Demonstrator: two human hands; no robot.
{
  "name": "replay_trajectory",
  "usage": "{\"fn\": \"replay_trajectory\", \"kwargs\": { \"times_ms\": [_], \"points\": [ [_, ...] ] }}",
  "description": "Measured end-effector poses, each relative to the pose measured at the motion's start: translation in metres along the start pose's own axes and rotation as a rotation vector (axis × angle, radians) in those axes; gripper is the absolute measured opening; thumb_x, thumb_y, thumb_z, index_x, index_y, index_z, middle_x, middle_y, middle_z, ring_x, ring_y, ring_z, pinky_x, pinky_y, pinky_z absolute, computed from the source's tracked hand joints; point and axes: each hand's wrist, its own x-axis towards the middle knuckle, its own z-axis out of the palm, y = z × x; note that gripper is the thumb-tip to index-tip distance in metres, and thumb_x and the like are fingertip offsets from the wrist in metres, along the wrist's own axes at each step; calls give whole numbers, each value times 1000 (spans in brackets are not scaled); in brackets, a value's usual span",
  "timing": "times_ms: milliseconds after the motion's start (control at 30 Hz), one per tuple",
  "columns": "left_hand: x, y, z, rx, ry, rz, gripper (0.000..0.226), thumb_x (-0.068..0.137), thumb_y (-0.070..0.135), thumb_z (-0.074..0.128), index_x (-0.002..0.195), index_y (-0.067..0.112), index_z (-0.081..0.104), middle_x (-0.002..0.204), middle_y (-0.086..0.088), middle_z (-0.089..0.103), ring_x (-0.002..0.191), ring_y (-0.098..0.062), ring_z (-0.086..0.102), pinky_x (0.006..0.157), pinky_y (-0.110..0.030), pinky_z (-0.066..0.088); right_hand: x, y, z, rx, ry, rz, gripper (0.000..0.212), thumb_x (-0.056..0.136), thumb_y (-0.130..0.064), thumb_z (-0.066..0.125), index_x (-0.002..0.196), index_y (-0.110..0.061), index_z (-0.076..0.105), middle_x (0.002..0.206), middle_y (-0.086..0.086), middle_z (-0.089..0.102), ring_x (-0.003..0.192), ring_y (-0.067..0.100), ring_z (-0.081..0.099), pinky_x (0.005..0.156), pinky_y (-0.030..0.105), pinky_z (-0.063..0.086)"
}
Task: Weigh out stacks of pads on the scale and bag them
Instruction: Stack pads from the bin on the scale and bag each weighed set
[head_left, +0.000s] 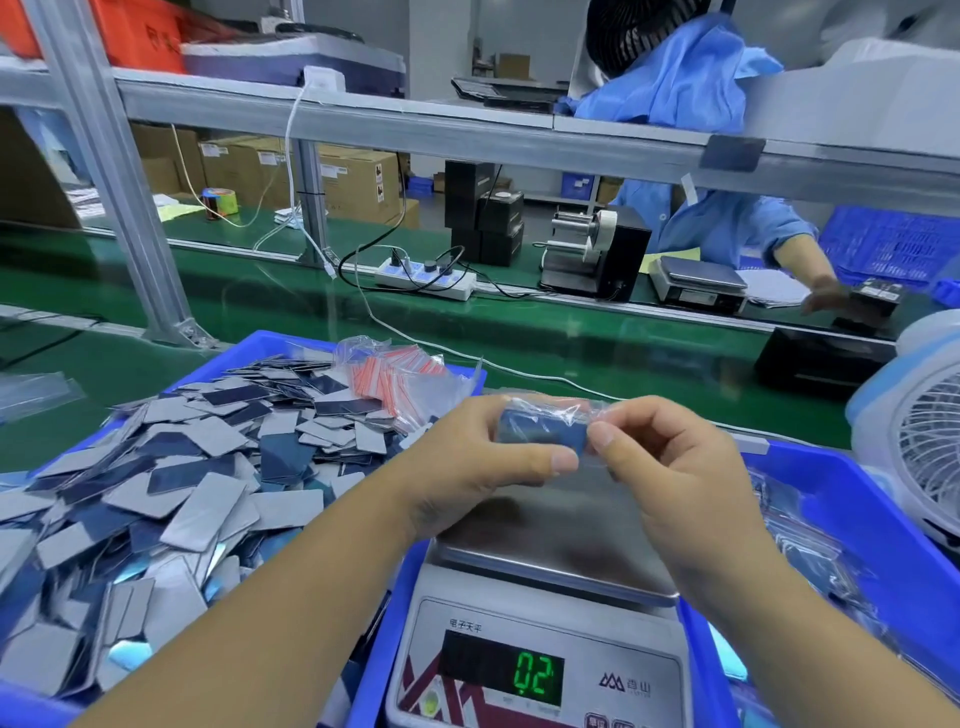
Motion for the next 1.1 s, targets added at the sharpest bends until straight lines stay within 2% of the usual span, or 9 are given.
{"fn": "replay_trajectory", "kwargs": {
  "times_ms": [100, 233, 333, 433, 533, 600, 733, 900, 1100],
  "points": [
    [2, -1, -1, 42, 65, 34, 28, 81, 9, 75, 105, 24, 77, 106, 1, 75, 99, -11, 68, 84, -22, 52, 0, 0, -2, -237, -25, -129, 6, 80, -23, 72, 77, -29, 70, 75, -11, 69, 67, 5, 61, 64, 13, 46],
    [3, -5, 2, 201, 116, 35, 21, 84, 5, 77, 95, 22, 76, 80, 6, 70, 78, -7, 63, 73, -19, 51, 1, 4, -2, -482, -82, -206, 13, 79, -24, 74, 77, -35, 67, 84, -15, 59, 81, 10, 57, 69, 13, 42],
    [3, -5, -2, 178, 158, 15, 24, 83, 1, 77, 92, 22, 76, 75, 4, 63, 75, -11, 59, 73, -21, 50, 4, 4, -8, -469, -74, -129, 21, 82, -18, 75, 81, -36, 65, 87, -15, 56, 81, 10, 57, 67, 14, 43],
    [3, -3, -4, 127, 145, 5, 21, 82, 3, 77, 90, 22, 76, 78, 6, 68, 76, -8, 62, 72, -20, 51, 6, 5, -12, -454, -66, -99, 25, 84, -11, 72, 75, -33, 65, 76, -15, 63, 68, 7, 58, 61, 12, 42],
    [3, 0, -3, 86, 185, -33, 7, 80, 18, 75, 83, 24, 76, 89, -5, 70, 85, -16, 63, 82, -34, 57, 7, 6, -14, -451, -60, -115, 28, 85, -10, 72, 73, -34, 65, 72, -16, 66, 64, 4, 59, 58, 9, 41],
    [3, 1, -3, 81, 231, -51, 12, 84, 14, 77, 77, 23, 74, 91, -11, 67, 87, -21, 63, 86, -39, 58, 7, 7, -13, -423, -70, -122, 28, 86, -8, 71, 77, -34, 64, 72, -15, 66, 62, 4, 57, 58, 9, 41],
    [3, 1, -4, 30, 254, -72, 23, 87, 4, 72, 71, 20, 72, 83, -7, 65, 80, -16, 62, 75, -27, 58, 7, 9, -12, -234, -104, -86, 36, 89, -5, 67, 88, -38, 54, 77, -7, 65, 65, 7, 55, 63, 20, 45],
    [4, 0, -4, 62, 220, -35, 25, 89, 5, 71, 71, 22, 71, 77, 0, 63, 76, -13, 57, 77, -27, 55, 7, 8, -11, -118, -135, -45, 29, 85, -16, 62, 87, -39, 46, 77, -4, 63, 70, 13, 53, 70, 36, 45],
    [5, 0, 3, 90, 227, -31, 10, 77, 24, 71, 70, 30, 69, 86, -7, 60, 82, -18, 53, 80, -34, 51, 6, 11, -6, -94, -153, -9, 25, 81, -21, 63, 89, -41, 50, 78, -9, 62, 75, 10, 55, 74, 34, 46]
  ]
}}
